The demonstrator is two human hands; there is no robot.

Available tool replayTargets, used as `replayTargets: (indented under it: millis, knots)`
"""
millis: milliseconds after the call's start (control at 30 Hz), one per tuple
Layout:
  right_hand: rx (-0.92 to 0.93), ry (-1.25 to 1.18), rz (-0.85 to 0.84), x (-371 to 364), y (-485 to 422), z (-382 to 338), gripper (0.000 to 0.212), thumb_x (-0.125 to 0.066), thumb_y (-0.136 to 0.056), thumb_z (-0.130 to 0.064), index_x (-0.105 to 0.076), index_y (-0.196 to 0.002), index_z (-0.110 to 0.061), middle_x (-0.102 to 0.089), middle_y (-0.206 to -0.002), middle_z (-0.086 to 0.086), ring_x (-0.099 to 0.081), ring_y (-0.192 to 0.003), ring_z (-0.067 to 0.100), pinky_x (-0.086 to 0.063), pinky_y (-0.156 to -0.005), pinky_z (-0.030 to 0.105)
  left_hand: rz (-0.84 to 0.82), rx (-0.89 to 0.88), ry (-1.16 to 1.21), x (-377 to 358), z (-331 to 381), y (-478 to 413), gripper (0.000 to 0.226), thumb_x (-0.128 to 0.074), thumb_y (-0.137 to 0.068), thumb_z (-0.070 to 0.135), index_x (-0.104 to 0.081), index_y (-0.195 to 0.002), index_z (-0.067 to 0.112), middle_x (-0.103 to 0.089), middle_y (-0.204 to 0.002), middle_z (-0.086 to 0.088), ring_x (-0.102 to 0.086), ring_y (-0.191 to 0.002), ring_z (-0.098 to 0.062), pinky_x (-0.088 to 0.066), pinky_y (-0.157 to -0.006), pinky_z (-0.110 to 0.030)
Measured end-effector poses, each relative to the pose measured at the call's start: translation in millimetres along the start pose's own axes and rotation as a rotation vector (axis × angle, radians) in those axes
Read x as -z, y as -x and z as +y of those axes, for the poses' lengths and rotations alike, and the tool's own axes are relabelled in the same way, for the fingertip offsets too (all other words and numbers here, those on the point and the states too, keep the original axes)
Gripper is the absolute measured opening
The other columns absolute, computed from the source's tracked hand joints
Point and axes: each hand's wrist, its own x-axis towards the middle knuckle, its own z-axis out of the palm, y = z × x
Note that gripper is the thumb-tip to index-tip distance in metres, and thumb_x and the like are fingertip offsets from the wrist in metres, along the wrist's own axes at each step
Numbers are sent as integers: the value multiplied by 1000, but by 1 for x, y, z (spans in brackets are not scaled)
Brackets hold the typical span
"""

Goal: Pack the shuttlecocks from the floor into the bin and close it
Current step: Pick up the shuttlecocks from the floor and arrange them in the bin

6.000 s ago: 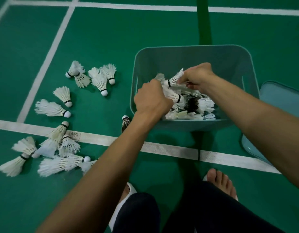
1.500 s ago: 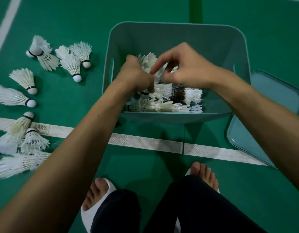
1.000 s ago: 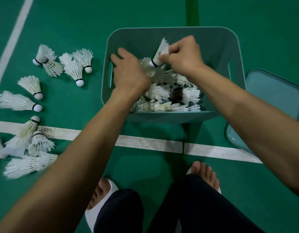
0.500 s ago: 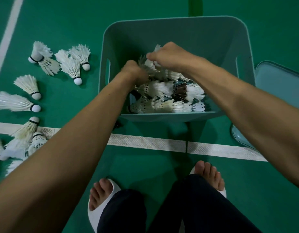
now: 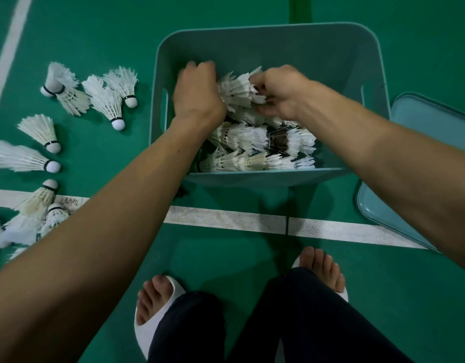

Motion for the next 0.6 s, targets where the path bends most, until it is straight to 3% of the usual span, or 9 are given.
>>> replayTargets:
  millis: [133, 267, 400, 500, 600]
  knots:
    - [53, 138, 76, 0, -8, -4, 24, -67, -93, -14, -69, -115, -5, -74, -111, 12, -71, -87, 22, -65, -72, 38, 51, -24, -52, -2, 0, 0, 33, -63, -83, -6, -66, -112, 11, -60, -118, -14, -58, -106, -33, -45, -77, -39]
    - [164, 391, 238, -12, -15, 1, 24, -71, -89, -27, -73, -104, -9, -73, -96, 3, -72, -90, 20, -60, -77, 33, -26, 27, -13, -5, -2, 3, 17, -61, -86, 0, -66, -99, 9, -67, -106, -15, -62, -96, -37, -50, -74, -42]
    - [210, 448, 274, -24, -18, 8, 17, -70, -88, -30, -71, -93, -14, -67, -81, -2, -66, -75, 17, -50, -59, 25, -73, 85, 22, -4, -3, 4, 16, -58, -88, -2, -64, -99, 6, -64, -95, -13, -61, -88, -36, -50, -72, -40]
    - [137, 360, 232, -22, -21, 10, 29, -73, -84, -25, -69, -107, -7, -73, -98, 6, -72, -89, 25, -61, -72, 35, -120, 88, 63, -6, -5, 2, 27, -66, -89, 9, -55, -114, 9, -57, -96, -10, -56, -89, -33, -52, -82, -41]
    - [144, 306, 248, -16, -22, 9, 27, -82, -80, -25, -72, -97, -8, -74, -91, 3, -73, -83, 21, -64, -74, 39, -201, 84, 93, -10, -6, 1, 34, -72, -87, 16, -53, -115, 11, -51, -96, -7, -51, -88, -30, -48, -80, -38]
